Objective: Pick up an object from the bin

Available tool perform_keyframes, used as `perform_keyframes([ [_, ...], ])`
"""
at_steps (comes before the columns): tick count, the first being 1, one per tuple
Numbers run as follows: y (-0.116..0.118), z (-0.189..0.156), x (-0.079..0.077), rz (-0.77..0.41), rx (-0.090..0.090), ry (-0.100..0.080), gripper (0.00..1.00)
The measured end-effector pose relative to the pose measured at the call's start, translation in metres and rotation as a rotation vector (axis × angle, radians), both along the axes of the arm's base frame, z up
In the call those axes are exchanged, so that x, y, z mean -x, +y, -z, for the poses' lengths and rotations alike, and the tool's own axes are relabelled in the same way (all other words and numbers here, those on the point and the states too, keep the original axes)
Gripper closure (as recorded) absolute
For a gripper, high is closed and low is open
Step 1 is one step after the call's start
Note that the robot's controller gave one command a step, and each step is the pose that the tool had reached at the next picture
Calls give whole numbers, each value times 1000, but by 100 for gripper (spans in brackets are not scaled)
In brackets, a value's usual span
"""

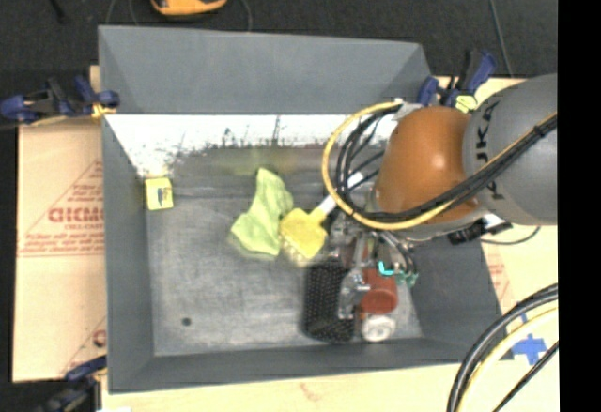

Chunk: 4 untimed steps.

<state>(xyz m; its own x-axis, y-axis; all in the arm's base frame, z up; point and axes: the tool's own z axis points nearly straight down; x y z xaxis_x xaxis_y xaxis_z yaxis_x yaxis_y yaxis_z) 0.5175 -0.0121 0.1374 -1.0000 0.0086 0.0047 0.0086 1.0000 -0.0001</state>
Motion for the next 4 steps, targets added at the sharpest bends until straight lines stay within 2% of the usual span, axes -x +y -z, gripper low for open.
perform_keyframes([
  [1, 0, -4, -2, 0, 0, -8, 0],
  [2, -69, 55, 22, -88, 8, -85, 100],
  [3, -69, 55, 22, -89, 8, -85, 100],
  [4, -69, 12, 19, -81, 0, -9, 100],
])
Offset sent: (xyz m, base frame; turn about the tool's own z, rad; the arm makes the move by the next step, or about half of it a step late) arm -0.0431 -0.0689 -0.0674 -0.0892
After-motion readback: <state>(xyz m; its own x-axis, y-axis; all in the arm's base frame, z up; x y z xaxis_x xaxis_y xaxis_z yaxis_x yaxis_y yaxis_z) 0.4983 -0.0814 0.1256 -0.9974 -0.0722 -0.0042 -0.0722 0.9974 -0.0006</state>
